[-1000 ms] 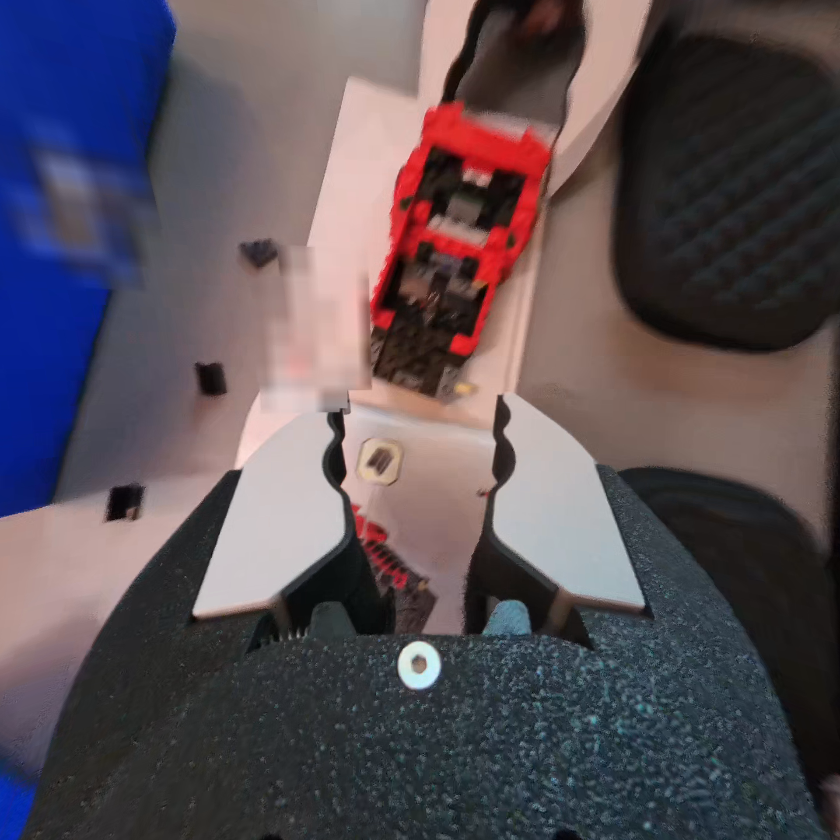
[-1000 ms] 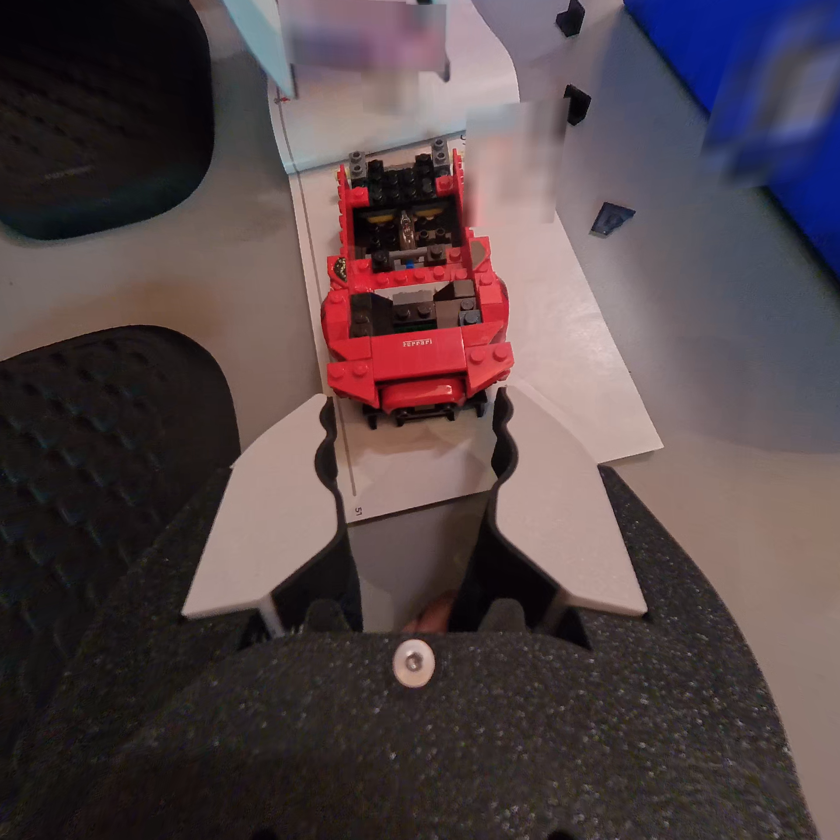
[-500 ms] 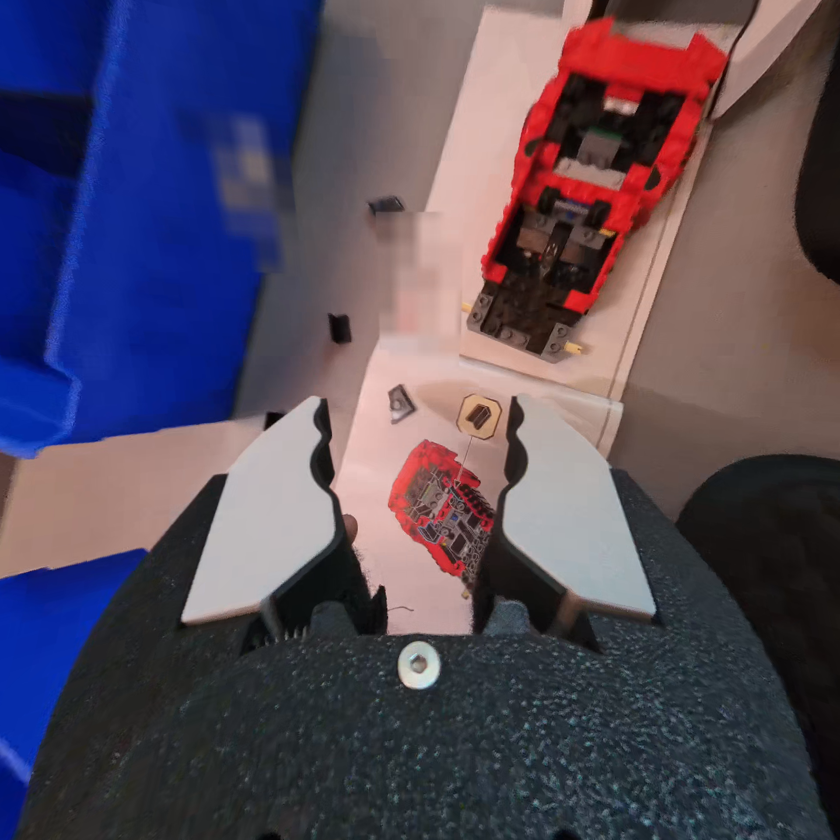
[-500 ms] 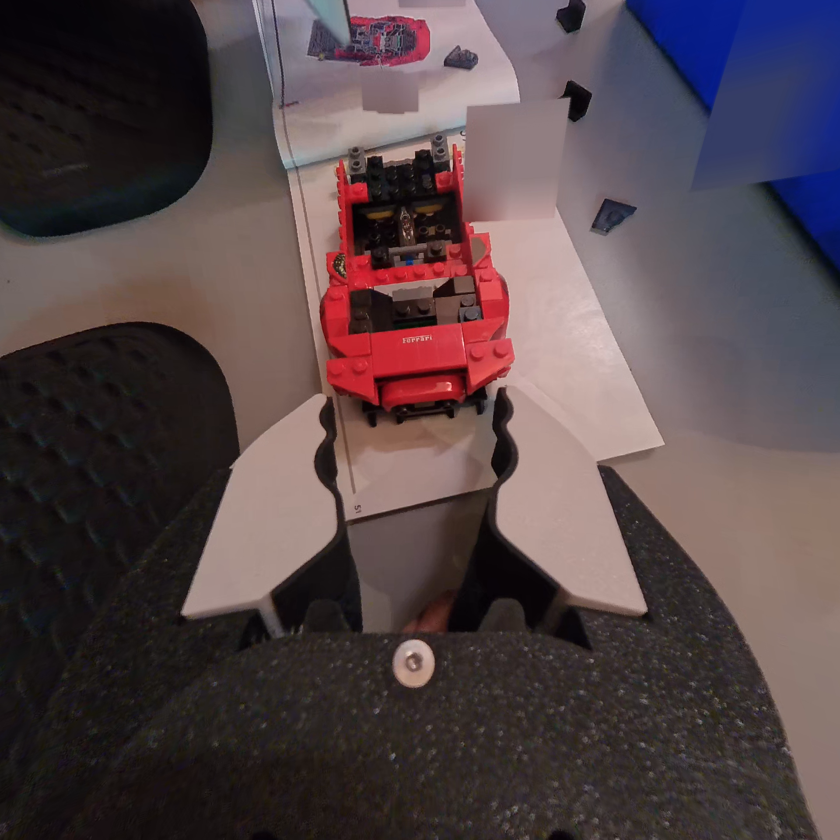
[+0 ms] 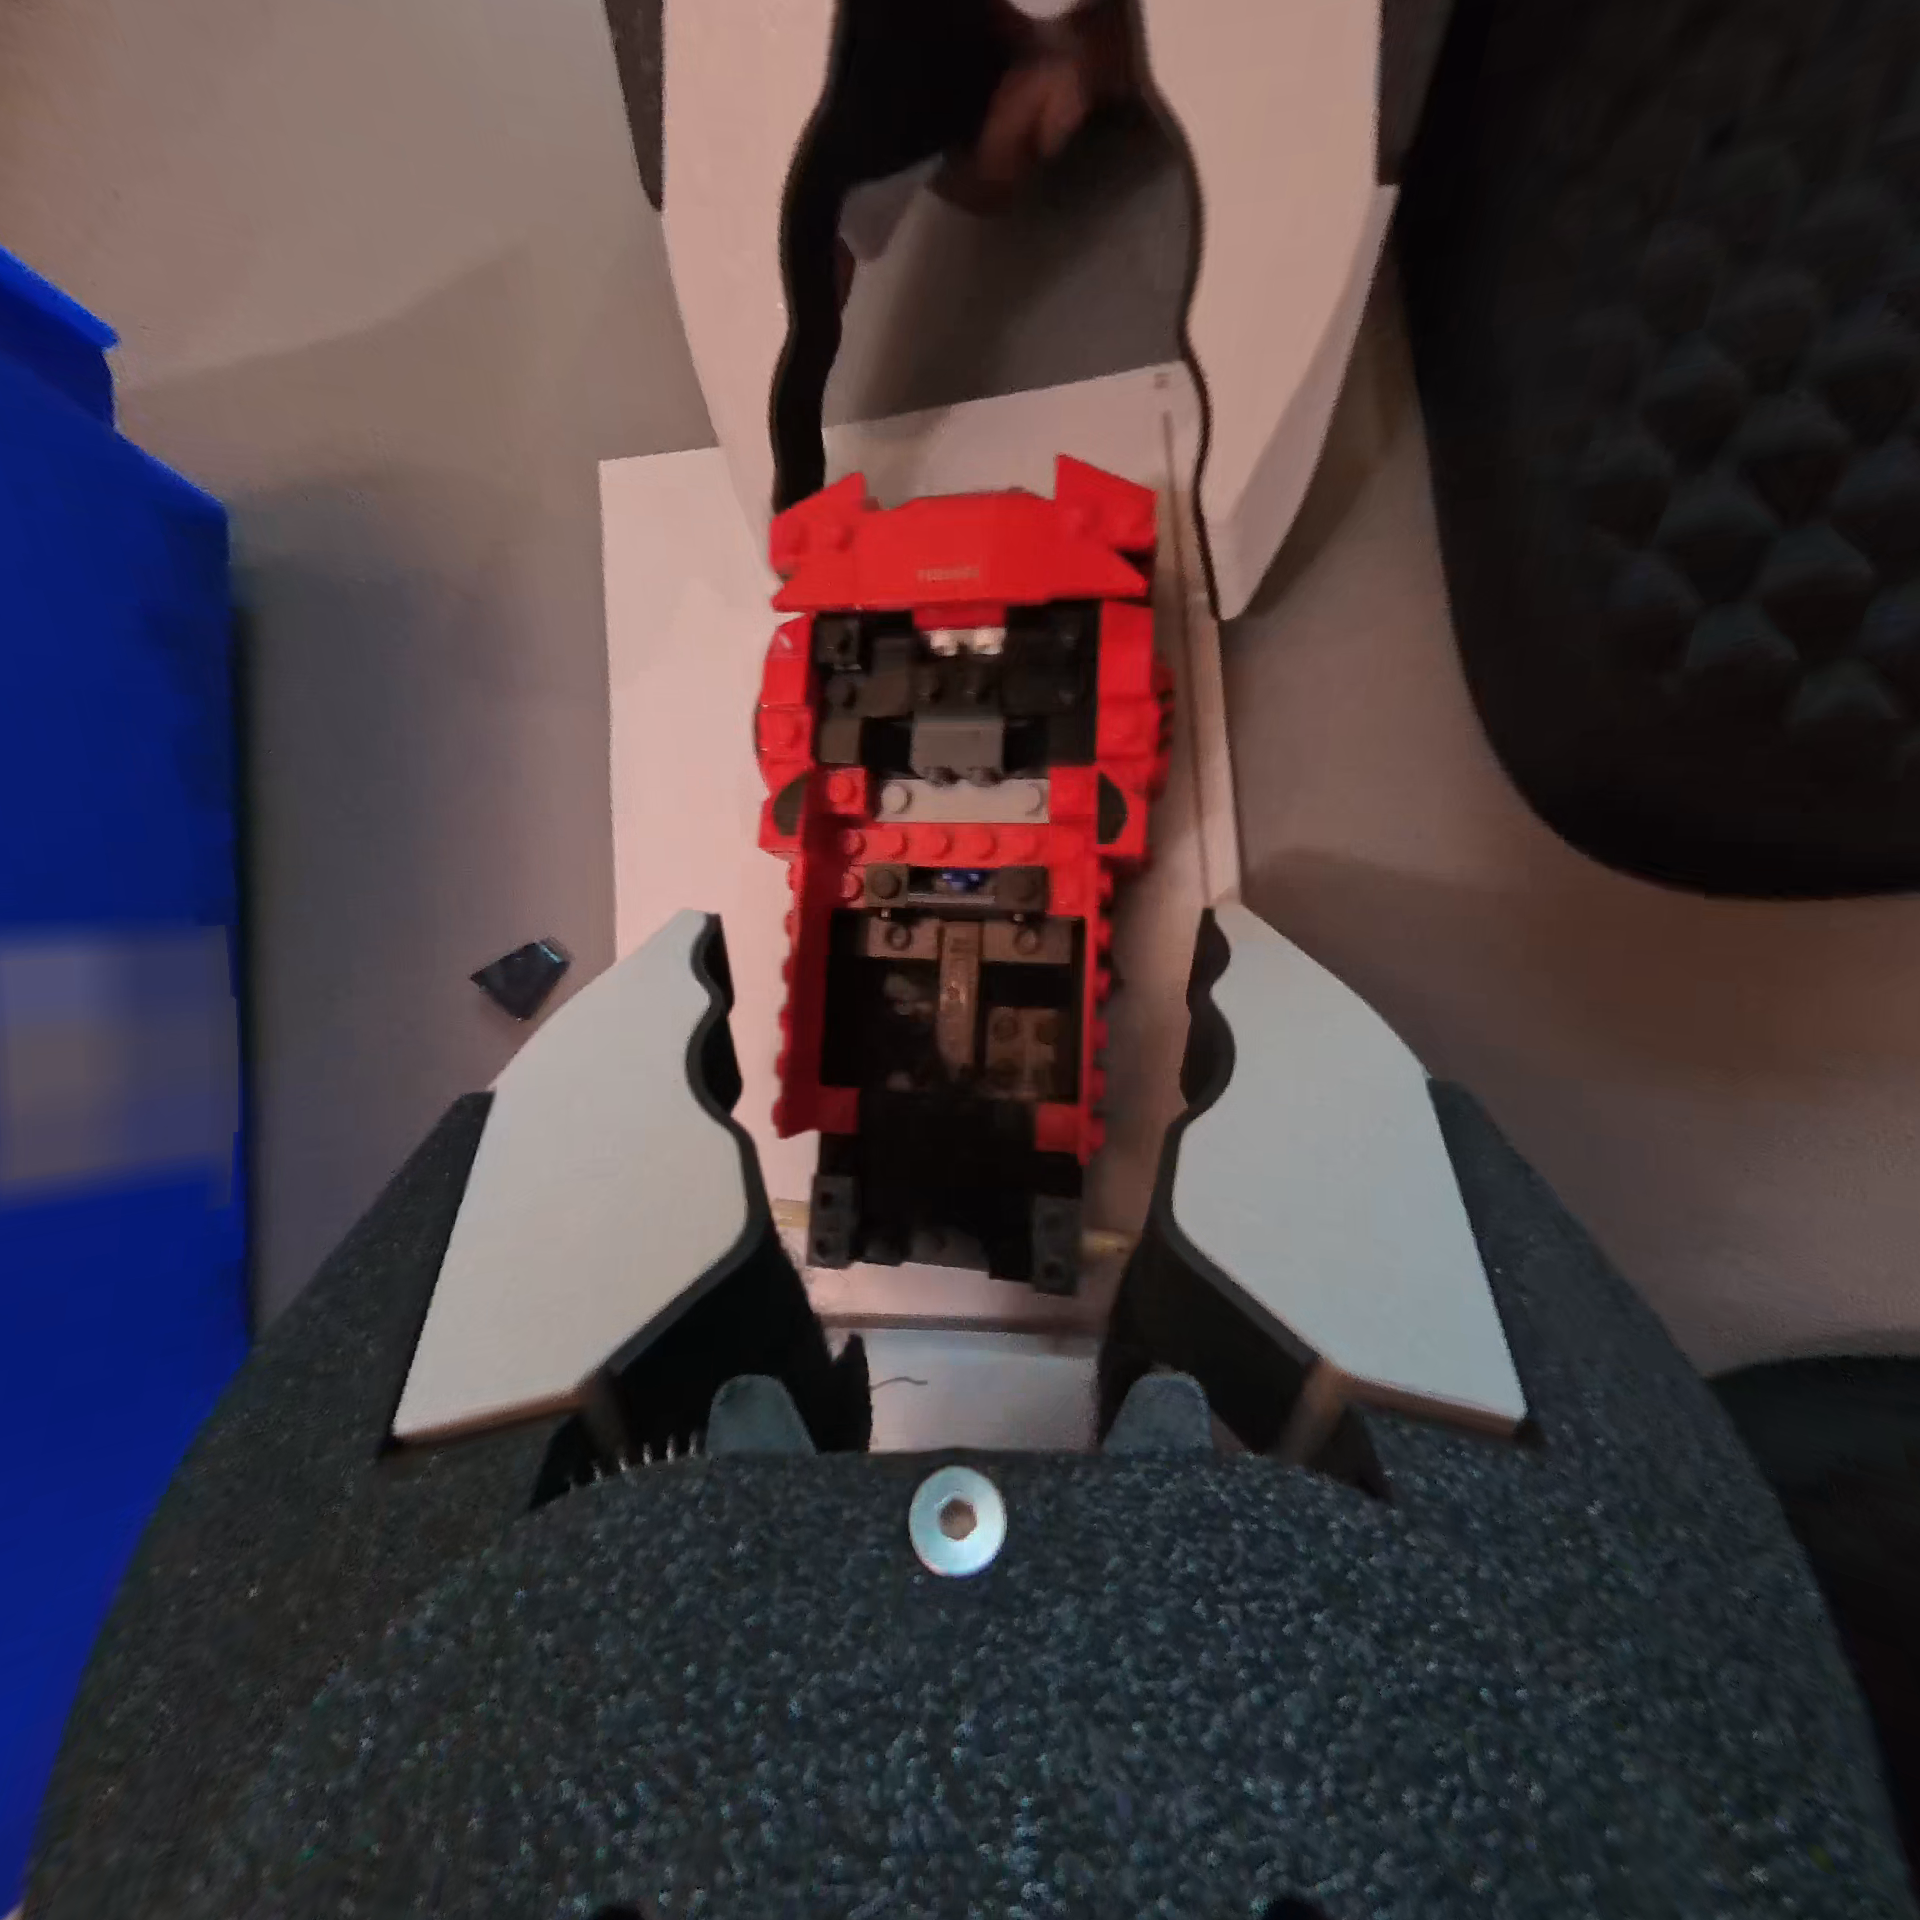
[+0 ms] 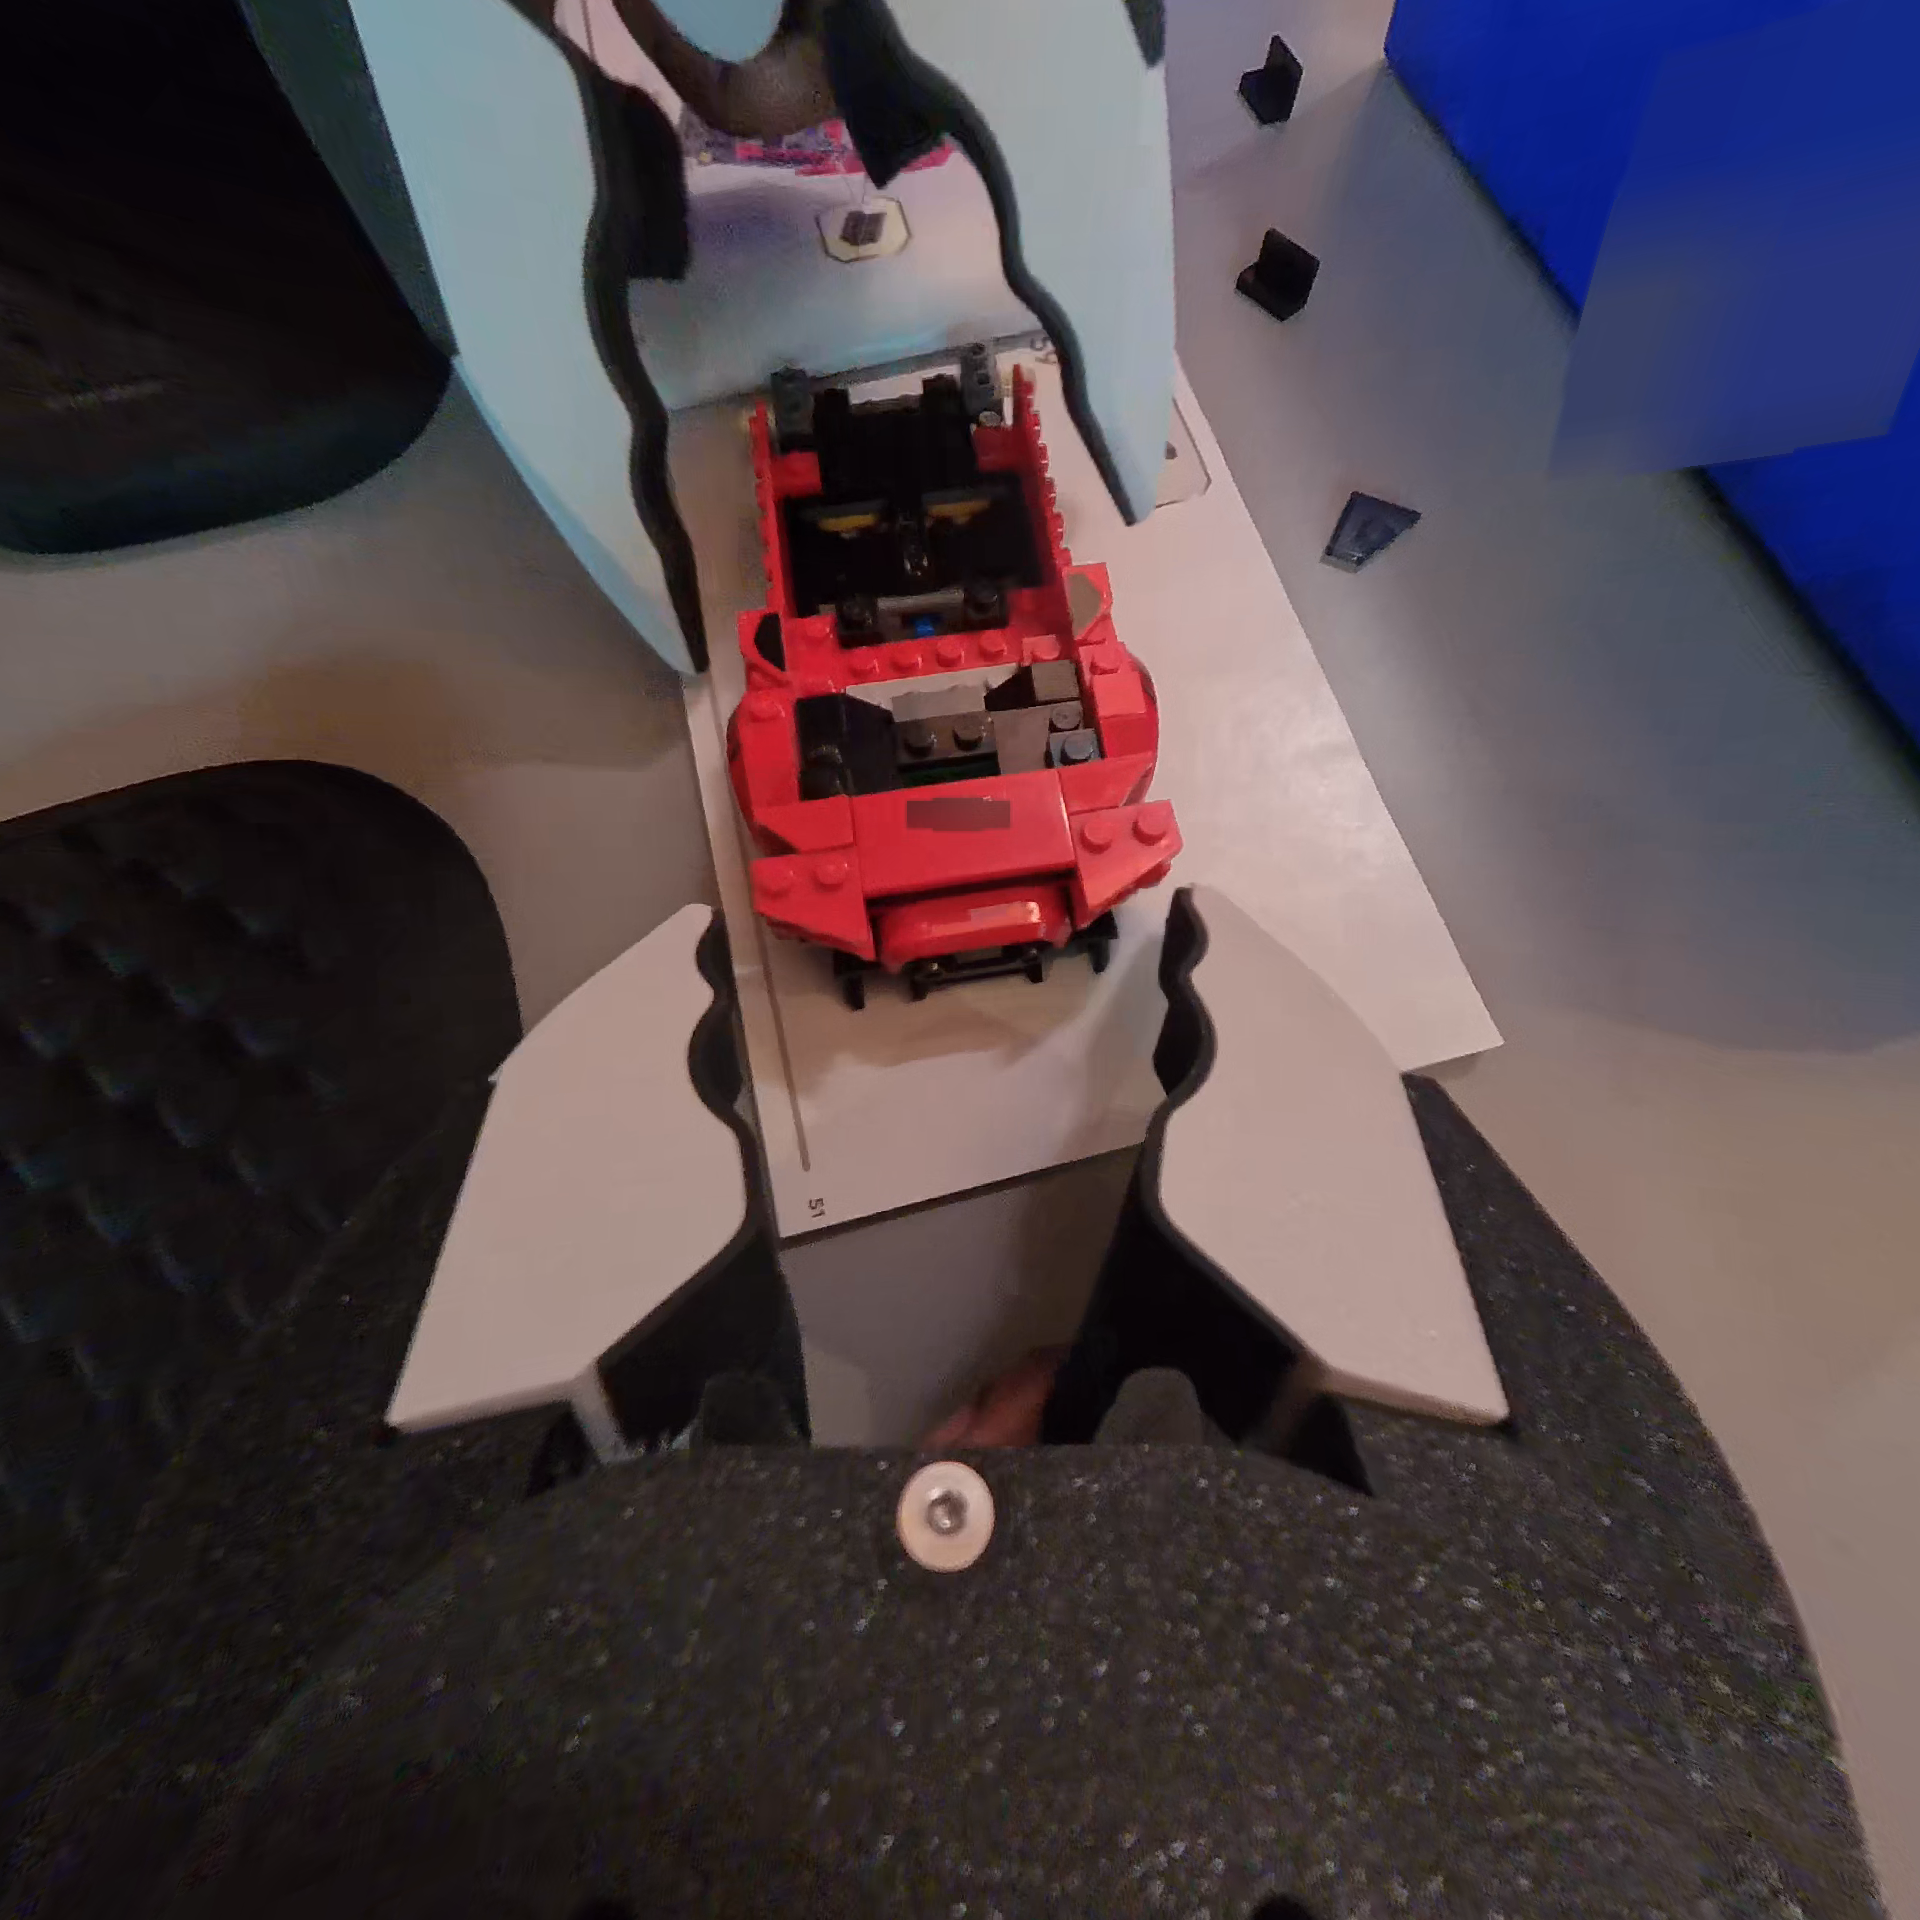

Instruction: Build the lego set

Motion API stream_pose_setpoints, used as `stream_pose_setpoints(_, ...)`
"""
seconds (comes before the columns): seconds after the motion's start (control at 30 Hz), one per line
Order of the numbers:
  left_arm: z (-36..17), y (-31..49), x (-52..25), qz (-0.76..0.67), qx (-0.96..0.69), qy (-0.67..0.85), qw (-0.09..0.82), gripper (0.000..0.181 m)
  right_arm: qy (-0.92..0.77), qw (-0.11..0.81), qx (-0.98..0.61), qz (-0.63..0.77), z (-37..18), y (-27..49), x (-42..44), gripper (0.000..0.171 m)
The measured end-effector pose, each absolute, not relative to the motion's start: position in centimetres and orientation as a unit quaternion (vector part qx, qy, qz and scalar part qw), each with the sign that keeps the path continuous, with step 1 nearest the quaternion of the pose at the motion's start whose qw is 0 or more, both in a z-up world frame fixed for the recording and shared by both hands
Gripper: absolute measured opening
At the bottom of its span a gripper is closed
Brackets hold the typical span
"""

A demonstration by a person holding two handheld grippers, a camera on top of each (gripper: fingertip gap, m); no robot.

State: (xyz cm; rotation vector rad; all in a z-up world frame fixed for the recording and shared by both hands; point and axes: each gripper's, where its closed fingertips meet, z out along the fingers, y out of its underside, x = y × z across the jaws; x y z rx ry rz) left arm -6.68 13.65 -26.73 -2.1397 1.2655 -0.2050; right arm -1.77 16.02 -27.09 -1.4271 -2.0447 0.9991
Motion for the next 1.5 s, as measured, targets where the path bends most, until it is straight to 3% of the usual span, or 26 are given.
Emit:
stream_pose_setpoints(0.13,-27.19,13.86,-6.65,-0.084,-0.811,0.493,0.303,0.078,-0.737,0.230,-0.515,0.373,-26.81,16.03,-2.33,0.082)
stream_pose_setpoints(0.3,-27.18,13.94,-6.48,-0.098,-0.800,0.500,0.316,0.062,-0.745,0.242,-0.502,0.366,-26.76,15.84,-2.63,0.074)
stream_pose_setpoints(1.5,-27.04,13.83,-6.34,-0.125,-0.784,0.491,0.357,0.061,-0.762,0.231,-0.486,0.360,-26.89,16.02,-1.91,0.069)
